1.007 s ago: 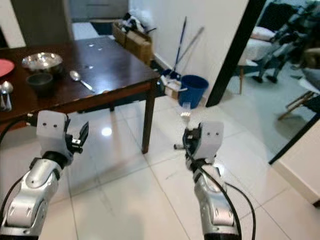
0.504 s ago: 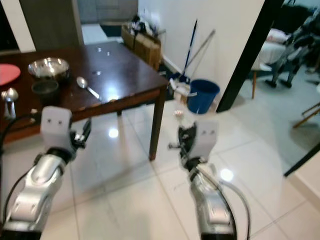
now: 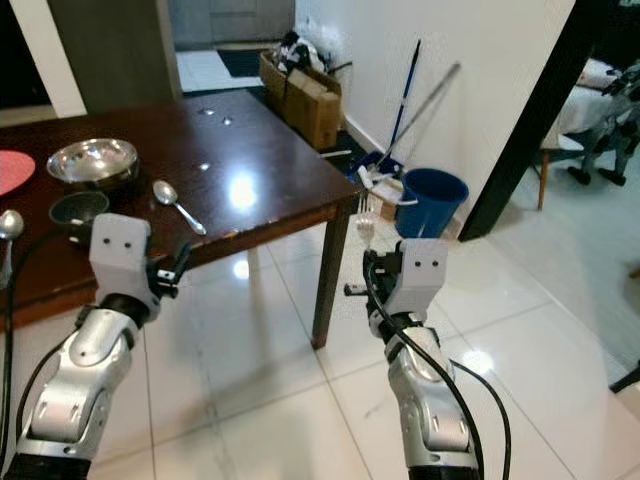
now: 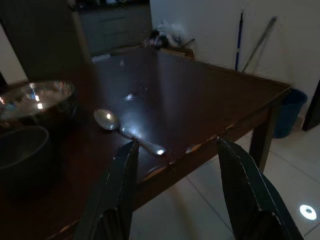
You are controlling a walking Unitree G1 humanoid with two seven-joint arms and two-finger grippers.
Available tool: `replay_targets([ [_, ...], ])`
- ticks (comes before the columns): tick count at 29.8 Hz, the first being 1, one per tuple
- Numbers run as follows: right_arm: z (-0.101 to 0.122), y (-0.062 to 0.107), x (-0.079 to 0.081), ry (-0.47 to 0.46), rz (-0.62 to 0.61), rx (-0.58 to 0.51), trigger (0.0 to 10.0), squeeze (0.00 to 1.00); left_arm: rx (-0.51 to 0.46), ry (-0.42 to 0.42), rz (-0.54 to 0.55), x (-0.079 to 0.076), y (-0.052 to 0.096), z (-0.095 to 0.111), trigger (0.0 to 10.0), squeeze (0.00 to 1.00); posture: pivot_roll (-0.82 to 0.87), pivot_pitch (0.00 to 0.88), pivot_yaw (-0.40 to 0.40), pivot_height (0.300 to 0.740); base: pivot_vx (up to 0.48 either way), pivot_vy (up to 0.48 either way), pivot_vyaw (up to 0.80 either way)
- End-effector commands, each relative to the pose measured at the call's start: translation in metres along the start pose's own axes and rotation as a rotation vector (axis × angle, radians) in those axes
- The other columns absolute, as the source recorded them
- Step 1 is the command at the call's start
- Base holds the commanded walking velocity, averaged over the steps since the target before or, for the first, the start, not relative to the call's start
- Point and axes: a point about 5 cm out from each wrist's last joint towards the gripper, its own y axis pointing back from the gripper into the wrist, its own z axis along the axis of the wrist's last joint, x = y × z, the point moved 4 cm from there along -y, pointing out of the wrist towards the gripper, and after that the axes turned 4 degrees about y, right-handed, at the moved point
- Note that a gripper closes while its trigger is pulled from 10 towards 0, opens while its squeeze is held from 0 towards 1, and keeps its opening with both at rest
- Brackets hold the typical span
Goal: Setting the table
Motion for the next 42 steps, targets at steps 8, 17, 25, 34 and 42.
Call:
replay_targets([
  [8,0.001,0.005,-0.004,-0.037,-0.006,-0.011,10.0,0.00,0.005,0.002,-0.018,-0.005,0.000,0.000,10.0,0.00,-0.03,0.000,0.064,0.740,0.458,0.000,0.00],
  [17,0.002,0.005,-0.003,-0.049,-0.007,-0.018,10.0,0.00,0.000,0.002,-0.019,-0.005,0.000,0.001,10.0,0.00,-0.02,0.000,0.066,0.740,0.458,0.000,0.00],
  [25,0.005,0.004,-0.003,-0.036,-0.003,-0.025,10.0,0.00,-0.056,0.006,-0.011,-0.003,0.002,0.014,10.0,0.00,-0.02,0.000,0.065,0.740,0.449,0.000,0.09],
  [34,0.009,0.002,-0.001,-0.031,0.003,-0.036,10.0,0.00,-0.114,-0.010,0.003,0.004,0.007,0.036,10.0,0.00,-0.01,0.000,0.067,0.740,0.298,0.000,0.78],
  [42,0.008,0.003,0.004,-0.045,0.037,-0.027,10.0,0.00,-0.123,-0.016,-0.005,0.000,0.016,0.041,10.0,0.00,-0.02,0.000,0.068,0.740,0.298,0.000,0.79],
])
